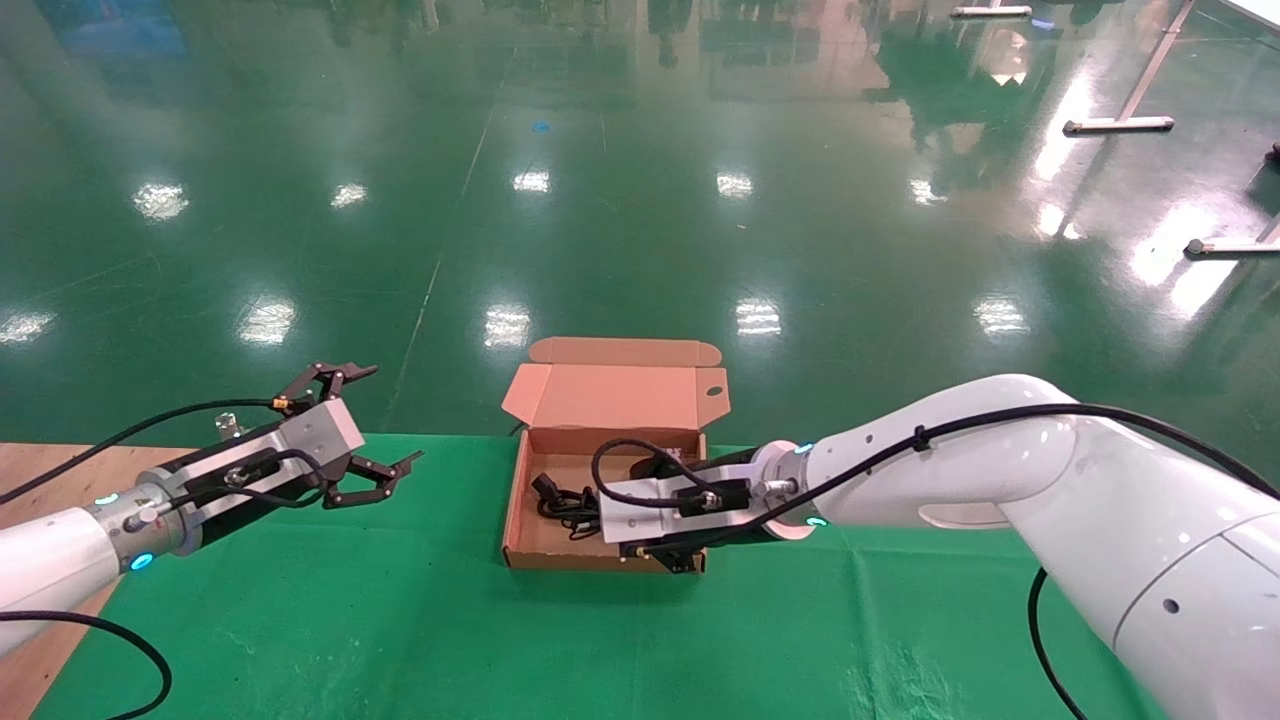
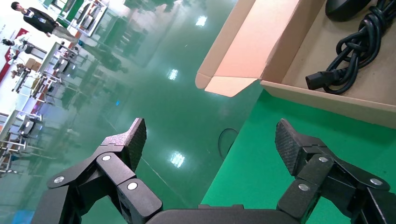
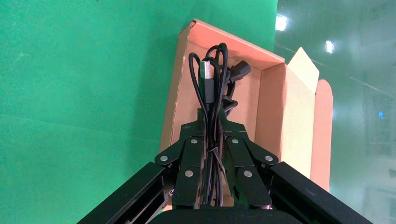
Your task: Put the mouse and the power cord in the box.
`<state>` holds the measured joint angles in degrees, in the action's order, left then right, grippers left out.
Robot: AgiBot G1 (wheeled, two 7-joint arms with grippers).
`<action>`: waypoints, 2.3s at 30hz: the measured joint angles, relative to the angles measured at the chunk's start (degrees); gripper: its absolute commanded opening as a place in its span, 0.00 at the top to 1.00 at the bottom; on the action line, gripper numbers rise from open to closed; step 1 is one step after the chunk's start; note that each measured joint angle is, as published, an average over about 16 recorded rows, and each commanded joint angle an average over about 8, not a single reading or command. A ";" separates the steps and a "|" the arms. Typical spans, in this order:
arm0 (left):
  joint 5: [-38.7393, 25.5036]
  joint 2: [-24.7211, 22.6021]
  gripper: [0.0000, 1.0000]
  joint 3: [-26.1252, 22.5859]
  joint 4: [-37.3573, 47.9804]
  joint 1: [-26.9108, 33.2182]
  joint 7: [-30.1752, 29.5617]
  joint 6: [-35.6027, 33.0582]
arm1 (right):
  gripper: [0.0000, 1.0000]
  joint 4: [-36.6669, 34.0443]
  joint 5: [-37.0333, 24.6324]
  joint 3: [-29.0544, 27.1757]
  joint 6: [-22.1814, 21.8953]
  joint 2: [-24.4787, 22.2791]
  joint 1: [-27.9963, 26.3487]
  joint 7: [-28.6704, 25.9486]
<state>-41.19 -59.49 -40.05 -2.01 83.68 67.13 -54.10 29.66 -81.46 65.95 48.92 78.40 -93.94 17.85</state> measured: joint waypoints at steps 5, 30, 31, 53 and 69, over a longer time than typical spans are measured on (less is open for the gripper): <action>-0.02 -0.06 0.00 -0.02 -0.04 0.00 -0.03 0.04 | 0.00 -0.08 -0.07 -0.15 0.09 -0.01 -0.06 0.08; -0.27 0.80 0.00 0.82 -3.15 -0.88 -3.26 -0.95 | 0.00 1.64 1.32 -3.09 2.38 -2.07 1.03 -1.06; -0.28 1.04 0.00 1.05 -3.83 -1.09 -4.00 -1.26 | 0.00 2.09 1.73 -3.60 2.75 -2.52 1.36 -1.35; -0.42 9.56 0.00 9.41 -28.46 -8.74 -30.86 -12.28 | 0.00 17.55 15.72 -20.73 15.33 -17.62 12.83 -11.42; -0.53 16.13 0.00 15.85 -47.46 -14.63 -51.58 -20.79 | 0.00 29.38 26.44 -33.83 24.96 -29.18 21.60 -19.13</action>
<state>-41.72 -43.36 -24.20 -49.47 69.05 15.54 -74.90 59.05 -55.02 32.11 73.87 49.22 -72.34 -1.28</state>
